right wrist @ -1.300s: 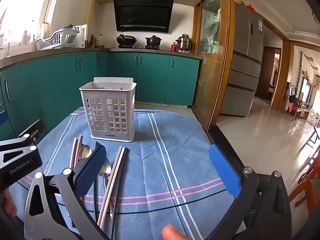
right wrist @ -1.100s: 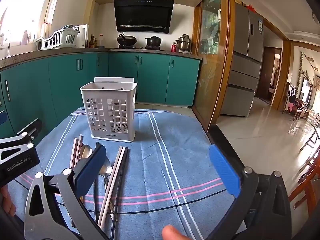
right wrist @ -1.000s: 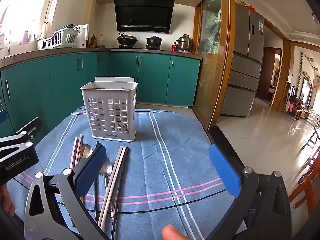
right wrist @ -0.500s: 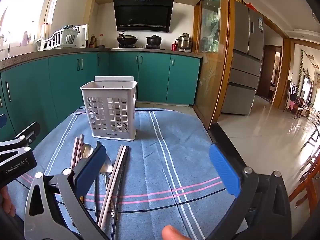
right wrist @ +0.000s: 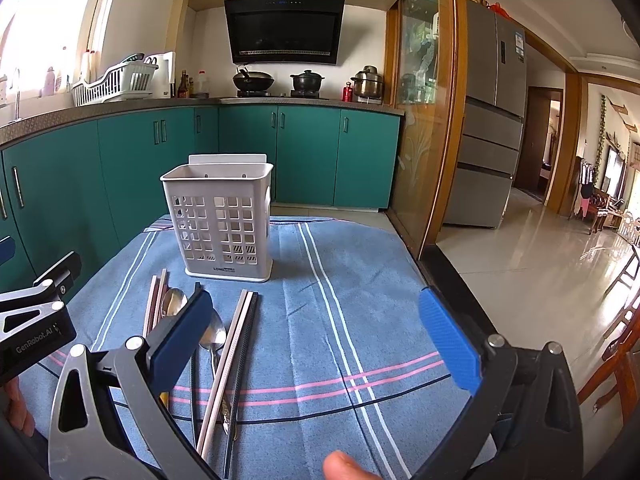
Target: Organize utensils
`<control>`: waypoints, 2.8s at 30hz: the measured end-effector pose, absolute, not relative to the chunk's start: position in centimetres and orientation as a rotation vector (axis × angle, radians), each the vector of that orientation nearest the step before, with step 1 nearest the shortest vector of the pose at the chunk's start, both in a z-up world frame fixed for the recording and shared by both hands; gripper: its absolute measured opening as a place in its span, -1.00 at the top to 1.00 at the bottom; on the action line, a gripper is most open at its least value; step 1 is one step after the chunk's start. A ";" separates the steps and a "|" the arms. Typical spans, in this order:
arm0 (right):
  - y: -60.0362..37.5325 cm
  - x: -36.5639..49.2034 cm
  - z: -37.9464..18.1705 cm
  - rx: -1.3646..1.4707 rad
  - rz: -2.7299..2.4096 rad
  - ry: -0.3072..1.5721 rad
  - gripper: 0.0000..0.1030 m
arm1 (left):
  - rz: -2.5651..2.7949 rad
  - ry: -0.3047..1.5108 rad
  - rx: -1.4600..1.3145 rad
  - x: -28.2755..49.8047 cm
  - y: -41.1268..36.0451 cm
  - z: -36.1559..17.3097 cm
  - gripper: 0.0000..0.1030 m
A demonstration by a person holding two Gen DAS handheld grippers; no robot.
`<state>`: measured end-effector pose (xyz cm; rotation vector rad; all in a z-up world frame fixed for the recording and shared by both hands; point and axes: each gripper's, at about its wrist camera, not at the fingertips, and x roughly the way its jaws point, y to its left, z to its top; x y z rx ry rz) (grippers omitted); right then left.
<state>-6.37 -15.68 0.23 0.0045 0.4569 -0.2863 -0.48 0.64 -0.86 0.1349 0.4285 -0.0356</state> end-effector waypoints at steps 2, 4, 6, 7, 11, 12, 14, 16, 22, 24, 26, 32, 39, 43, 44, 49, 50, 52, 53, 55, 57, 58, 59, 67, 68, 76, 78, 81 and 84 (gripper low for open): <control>-15.7 -6.4 0.2 0.004 -0.286 0.456 -0.95 | -0.036 0.429 0.134 -0.5 0.9 -0.7 -0.94; -15.7 -6.3 0.3 0.006 -0.286 0.458 -0.95 | -0.035 0.429 0.135 -0.5 0.9 -0.9 -0.94; -15.7 -6.4 0.2 0.007 -0.286 0.458 -0.95 | -0.032 0.429 0.135 -0.5 0.9 -1.0 -0.94; -15.7 -6.3 0.3 0.005 -0.286 0.458 -0.95 | -0.032 0.430 0.135 -0.5 0.9 -1.0 -0.94; -15.7 -6.4 0.3 0.005 -0.287 0.456 -0.95 | -0.030 0.429 0.136 -0.6 1.1 -1.0 -0.94; -15.7 -6.4 0.3 0.004 -0.287 0.456 -0.95 | -0.030 0.429 0.137 -0.6 1.2 -1.0 -0.94; -15.7 -6.5 0.2 0.004 -0.286 0.454 -0.95 | -0.029 0.430 0.137 -0.6 1.2 -1.0 -0.94; -15.7 -6.5 0.2 0.005 -0.286 0.454 -0.95 | -0.029 0.429 0.138 -0.7 1.3 -1.1 -0.94; -15.8 -6.5 0.2 0.005 -0.285 0.454 -0.95 | -0.030 0.430 0.137 -0.6 1.2 -0.9 -0.94; -15.8 -6.5 0.2 0.006 -0.285 0.455 -0.95 | -0.030 0.430 0.137 -0.6 1.2 -1.0 -0.94; -15.7 -6.5 0.2 0.005 -0.286 0.454 -0.95 | -0.030 0.429 0.137 -0.6 1.2 -1.0 -0.94; -15.8 -6.5 0.2 0.006 -0.285 0.455 -0.95 | -0.029 0.430 0.138 -0.6 1.3 -0.9 -0.94; -15.7 -6.6 0.2 0.006 -0.284 0.455 -0.95 | -0.029 0.429 0.139 -0.7 1.2 -0.9 -0.94; -15.8 -6.6 0.2 0.007 -0.284 0.454 -0.95 | -0.030 0.429 0.139 -0.7 1.2 -0.9 -0.94; -15.7 -6.6 0.2 0.006 -0.284 0.455 -0.95 | -0.030 0.429 0.139 -0.7 1.2 -0.9 -0.94; -15.7 -6.7 0.1 0.009 -0.284 0.457 -0.95 | -0.029 0.433 0.142 -0.7 1.3 -0.9 -0.94; -15.8 -6.7 0.1 0.009 -0.285 0.458 -0.95 | -0.029 0.434 0.142 -0.7 1.4 -0.9 -0.94; -15.7 -6.8 0.0 0.010 -0.285 0.460 -0.95 | -0.031 0.436 0.142 -0.7 1.4 -0.9 -0.94; -15.7 -6.9 0.0 0.010 -0.285 0.461 -0.95 | -0.031 0.436 0.143 -0.7 1.5 -0.9 -0.94; -15.7 -6.8 0.1 0.010 -0.285 0.461 -0.95 | -0.031 0.436 0.143 -0.8 1.4 -0.9 -0.94; -15.7 -6.9 0.0 0.010 -0.284 0.462 -0.95 | -0.030 0.436 0.143 -0.8 1.3 -0.9 -0.94; -15.7 -6.8 0.0 0.010 -0.284 0.462 -0.95 | -0.030 0.437 0.143 -0.8 1.4 -0.9 -0.94; -15.7 -6.8 0.0 0.010 -0.284 0.462 -0.95 | -0.030 0.436 0.143 -0.8 1.3 -0.9 -0.94; -15.8 -6.5 -0.3 -0.008 -0.305 0.477 -0.95 | -0.036 0.444 0.153 -0.6 0.9 -1.3 -0.94; -15.8 -6.4 -0.4 -0.017 -0.309 0.481 -0.95 | -0.036 0.445 0.153 -0.6 0.9 -1.3 -0.94; -17.1 -4.8 -2.0 -0.025 -0.319 0.612 -0.95 | -0.038 0.473 0.156 0.0 1.0 -2.0 -0.94; -17.6 -4.4 -2.7 -0.014 -0.313 0.648 -0.95 | -0.034 0.486 0.155 0.3 1.1 -2.3 -0.94; -18.6 -3.8 -4.0 0.039 -0.306 0.733 -0.95 | -0.047 0.508 0.161 0.8 1.2 -2.9 -0.93; -19.0 -2.8 -5.8 0.053 -0.281 0.815 -0.92 | -0.057 0.532 0.183 1.3 1.1 -3.7 -0.93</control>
